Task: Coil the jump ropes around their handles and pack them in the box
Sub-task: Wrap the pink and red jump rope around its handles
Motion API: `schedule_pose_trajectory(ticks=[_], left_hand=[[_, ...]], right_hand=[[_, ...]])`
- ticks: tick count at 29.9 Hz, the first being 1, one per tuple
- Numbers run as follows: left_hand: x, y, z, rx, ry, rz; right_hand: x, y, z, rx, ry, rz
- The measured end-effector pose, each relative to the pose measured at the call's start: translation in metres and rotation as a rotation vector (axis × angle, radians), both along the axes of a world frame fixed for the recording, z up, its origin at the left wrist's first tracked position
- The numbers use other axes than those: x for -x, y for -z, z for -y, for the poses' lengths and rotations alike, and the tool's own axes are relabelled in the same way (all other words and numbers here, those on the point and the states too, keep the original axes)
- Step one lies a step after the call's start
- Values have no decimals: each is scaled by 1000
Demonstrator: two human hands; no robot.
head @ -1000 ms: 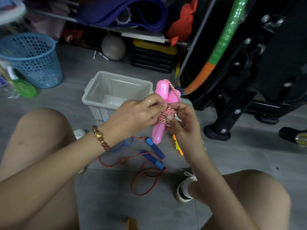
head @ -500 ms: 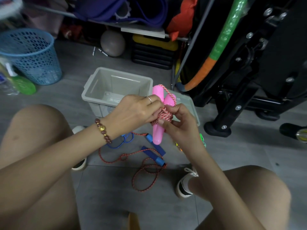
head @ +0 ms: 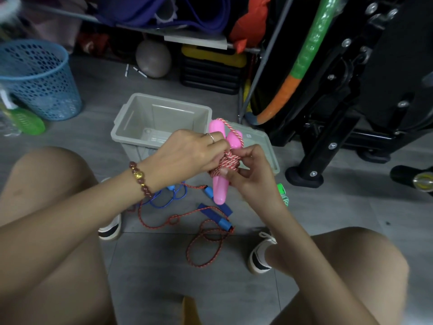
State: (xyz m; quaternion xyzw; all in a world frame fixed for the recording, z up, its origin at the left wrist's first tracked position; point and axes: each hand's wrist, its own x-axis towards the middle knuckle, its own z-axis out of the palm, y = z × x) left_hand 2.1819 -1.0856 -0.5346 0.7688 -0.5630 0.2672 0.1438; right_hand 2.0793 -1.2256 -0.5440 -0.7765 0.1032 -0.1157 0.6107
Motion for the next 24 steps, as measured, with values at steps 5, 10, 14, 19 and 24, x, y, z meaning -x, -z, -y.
schedule_pose_trajectory(ticks=[5, 10, 14, 19, 24], left_hand=[[5, 2, 1, 66, 13, -173], [6, 6, 3, 110, -20, -309], [7, 14, 8, 169, 43, -543], [6, 19, 7, 197, 48, -641], [18, 28, 16, 278, -68, -633]], right_hand=[[2, 2, 3, 49, -109, 3], [1, 2, 5, 36, -162, 1], [0, 2, 10, 68, -130, -17], [-1, 2, 11, 98, -109, -5], [-6, 5, 2, 55, -33, 21]])
